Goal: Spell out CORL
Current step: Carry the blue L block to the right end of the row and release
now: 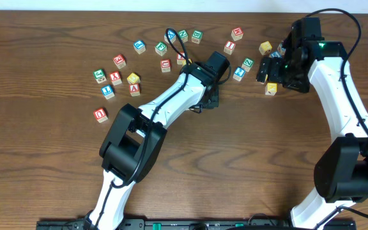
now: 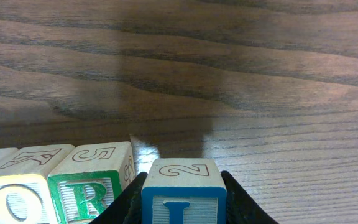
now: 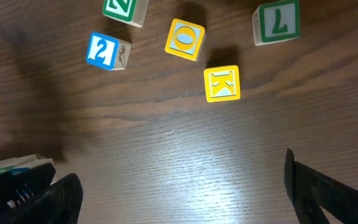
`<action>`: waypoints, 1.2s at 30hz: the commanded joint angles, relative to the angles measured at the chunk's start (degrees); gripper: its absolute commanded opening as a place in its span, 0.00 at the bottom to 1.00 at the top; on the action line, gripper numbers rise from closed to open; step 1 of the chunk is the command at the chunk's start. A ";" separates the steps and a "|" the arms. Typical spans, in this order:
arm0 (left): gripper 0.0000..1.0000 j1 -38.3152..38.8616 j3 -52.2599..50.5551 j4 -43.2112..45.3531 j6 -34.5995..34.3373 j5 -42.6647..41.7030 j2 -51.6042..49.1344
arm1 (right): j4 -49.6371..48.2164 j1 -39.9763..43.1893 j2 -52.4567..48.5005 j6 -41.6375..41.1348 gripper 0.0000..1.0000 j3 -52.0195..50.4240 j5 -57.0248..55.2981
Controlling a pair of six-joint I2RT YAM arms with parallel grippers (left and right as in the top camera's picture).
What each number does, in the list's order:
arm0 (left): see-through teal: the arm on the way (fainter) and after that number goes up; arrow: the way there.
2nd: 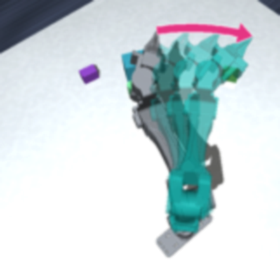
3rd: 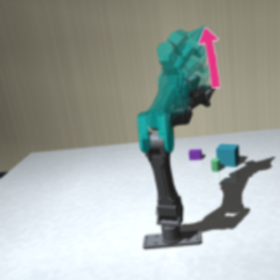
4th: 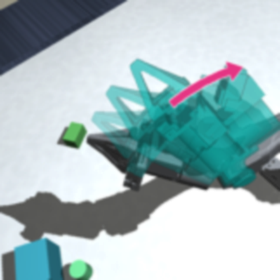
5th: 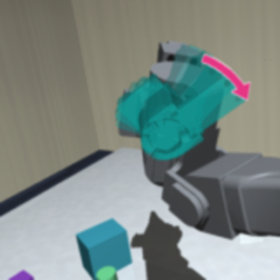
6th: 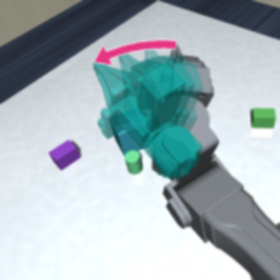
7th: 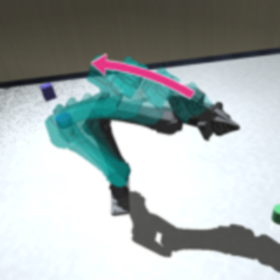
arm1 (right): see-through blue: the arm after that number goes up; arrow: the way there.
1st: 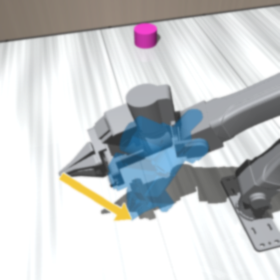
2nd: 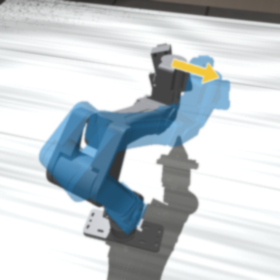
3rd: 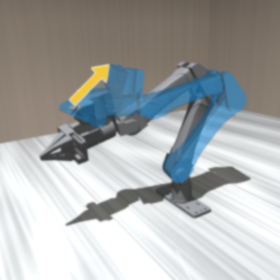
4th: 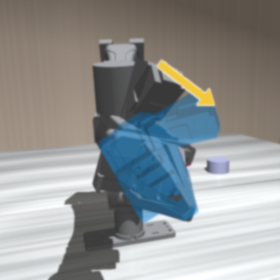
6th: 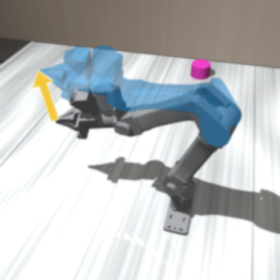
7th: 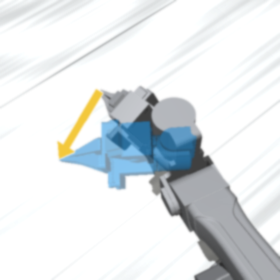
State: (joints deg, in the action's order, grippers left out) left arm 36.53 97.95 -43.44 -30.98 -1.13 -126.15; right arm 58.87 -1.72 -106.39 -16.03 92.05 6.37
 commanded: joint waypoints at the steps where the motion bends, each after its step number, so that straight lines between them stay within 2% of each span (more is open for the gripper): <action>1: 0.28 0.33 -0.46 0.07 -1.31 0.72 -1.20 | 0.07 0.24 1.05 0.70 0.99 -0.26 -0.44; 18: 0.29 0.92 -0.50 0.74 -1.51 0.72 -2.45 | -0.20 0.22 1.05 0.70 0.99 -0.26 -0.44; 19: 0.30 0.92 -0.50 0.74 -1.51 0.72 -2.45 | -0.20 0.22 1.05 0.70 0.99 -0.26 -0.44; 20: 0.36 0.94 -0.50 0.74 -1.51 0.70 -2.45 | -0.20 0.22 1.05 0.68 0.99 -0.26 -0.44; 21: 0.37 0.96 -0.50 0.74 -1.51 0.70 -2.45 | -0.17 0.24 1.05 0.68 0.99 -0.26 -0.44; 31: 0.37 0.94 -0.37 0.74 -2.29 0.33 -2.19 | -0.22 0.22 1.05 0.68 0.99 -0.26 -0.44; 36: 0.38 0.66 1.55 0.00 1.27 0.39 0.63 | -0.76 0.24 1.05 0.70 0.99 -0.26 -0.44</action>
State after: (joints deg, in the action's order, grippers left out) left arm 37.30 97.95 -42.98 -32.21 -1.13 -127.63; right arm 58.46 -1.72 -106.39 -16.03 92.05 6.37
